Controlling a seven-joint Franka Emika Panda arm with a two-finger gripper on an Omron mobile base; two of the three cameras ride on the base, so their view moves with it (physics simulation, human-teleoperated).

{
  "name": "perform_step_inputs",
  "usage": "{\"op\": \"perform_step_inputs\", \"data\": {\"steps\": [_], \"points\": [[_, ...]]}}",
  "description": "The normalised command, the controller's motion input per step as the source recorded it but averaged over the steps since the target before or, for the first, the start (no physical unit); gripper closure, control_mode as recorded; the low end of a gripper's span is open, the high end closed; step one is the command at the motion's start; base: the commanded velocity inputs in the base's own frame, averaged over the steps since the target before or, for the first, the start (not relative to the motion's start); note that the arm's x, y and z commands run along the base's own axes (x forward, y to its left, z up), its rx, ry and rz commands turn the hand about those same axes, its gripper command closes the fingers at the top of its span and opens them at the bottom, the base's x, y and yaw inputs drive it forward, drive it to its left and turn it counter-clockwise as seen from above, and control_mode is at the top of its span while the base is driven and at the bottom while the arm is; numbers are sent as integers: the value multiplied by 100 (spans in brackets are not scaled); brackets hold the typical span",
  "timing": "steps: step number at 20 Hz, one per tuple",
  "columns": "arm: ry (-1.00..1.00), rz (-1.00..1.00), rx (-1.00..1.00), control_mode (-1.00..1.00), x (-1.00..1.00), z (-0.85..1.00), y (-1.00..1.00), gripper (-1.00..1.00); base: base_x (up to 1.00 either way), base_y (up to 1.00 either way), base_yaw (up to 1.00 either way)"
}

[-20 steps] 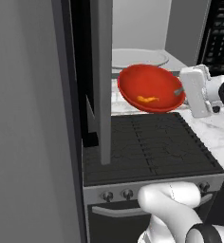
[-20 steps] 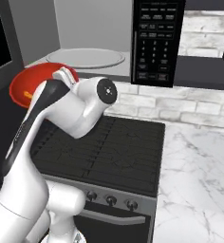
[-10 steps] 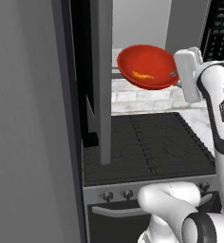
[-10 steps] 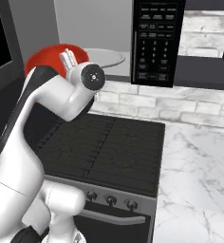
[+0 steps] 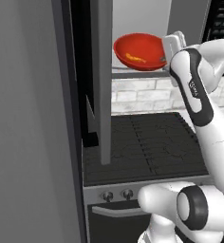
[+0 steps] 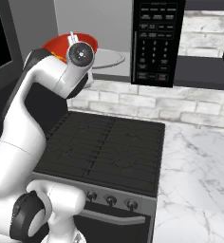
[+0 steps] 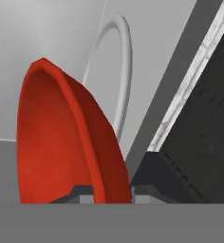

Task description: Remove the tangerine from the bowl and place it on the small plate. Then place the bowl with only the shrimp in the microwave, close the door, and press the start button to microwave the shrimp.

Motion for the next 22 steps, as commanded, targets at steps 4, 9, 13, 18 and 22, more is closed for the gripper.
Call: {"op": "perform_step_inputs", "data": {"steps": [4, 9, 13, 18, 22], "points": [[7, -8, 4, -100, 65, 0, -1, 100, 0, 0, 0], [6, -3, 2, -100, 52, -2, 0, 100, 0, 0, 0], [7, 0, 0, -100, 24, -12, -1, 100, 0, 0, 0], [2, 0, 0, -100, 5, -23, 0, 100, 0, 0, 0], [3, 0, 0, -100, 28, -19, 0, 100, 0, 0, 0]]}}
